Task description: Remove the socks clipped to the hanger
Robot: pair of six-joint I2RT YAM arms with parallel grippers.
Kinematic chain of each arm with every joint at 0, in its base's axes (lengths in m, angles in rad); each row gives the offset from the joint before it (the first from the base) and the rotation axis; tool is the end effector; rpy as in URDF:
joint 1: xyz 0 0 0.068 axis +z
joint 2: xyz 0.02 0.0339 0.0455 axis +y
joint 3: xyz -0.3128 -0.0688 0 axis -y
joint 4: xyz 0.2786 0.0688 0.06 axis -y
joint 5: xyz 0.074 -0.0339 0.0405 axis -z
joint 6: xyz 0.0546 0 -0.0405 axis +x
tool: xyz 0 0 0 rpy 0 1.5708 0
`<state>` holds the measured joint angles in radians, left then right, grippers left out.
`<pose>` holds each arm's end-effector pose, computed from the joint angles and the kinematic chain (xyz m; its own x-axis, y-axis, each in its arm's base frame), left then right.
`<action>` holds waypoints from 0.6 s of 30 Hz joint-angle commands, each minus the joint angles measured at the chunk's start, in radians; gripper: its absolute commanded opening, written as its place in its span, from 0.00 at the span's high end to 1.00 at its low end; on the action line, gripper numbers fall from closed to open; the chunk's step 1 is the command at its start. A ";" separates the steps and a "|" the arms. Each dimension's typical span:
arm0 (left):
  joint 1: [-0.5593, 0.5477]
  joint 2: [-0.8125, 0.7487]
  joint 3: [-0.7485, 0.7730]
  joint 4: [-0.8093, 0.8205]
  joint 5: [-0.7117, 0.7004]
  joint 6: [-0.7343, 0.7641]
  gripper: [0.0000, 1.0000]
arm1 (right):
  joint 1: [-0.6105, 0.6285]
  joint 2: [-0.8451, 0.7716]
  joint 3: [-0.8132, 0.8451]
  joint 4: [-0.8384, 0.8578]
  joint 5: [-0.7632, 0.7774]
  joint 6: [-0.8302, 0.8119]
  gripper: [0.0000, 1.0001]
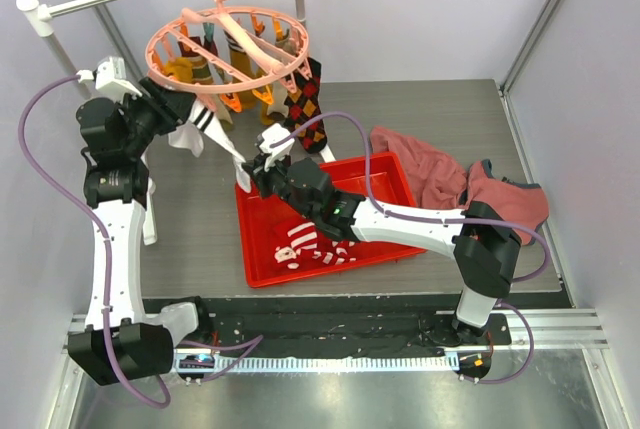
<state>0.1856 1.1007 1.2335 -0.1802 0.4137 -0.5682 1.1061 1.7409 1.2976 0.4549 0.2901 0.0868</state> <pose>0.2698 0.0283 0.4829 -0.1607 -0.5315 -0.8317 0.1652 0.8163 -0.5536 0.2276 0.4191 0.3580 -0.0580 0.0697 -0.9959 -0.7261 0.6816 0.0900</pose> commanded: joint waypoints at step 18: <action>0.011 0.002 0.037 0.004 -0.023 0.030 1.00 | -0.009 -0.083 0.017 -0.030 -0.006 0.082 0.99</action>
<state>0.1902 1.1103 1.2339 -0.1665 0.4007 -0.5659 1.0973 1.7378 1.2976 0.4416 0.2764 0.1379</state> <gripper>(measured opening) 0.025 0.028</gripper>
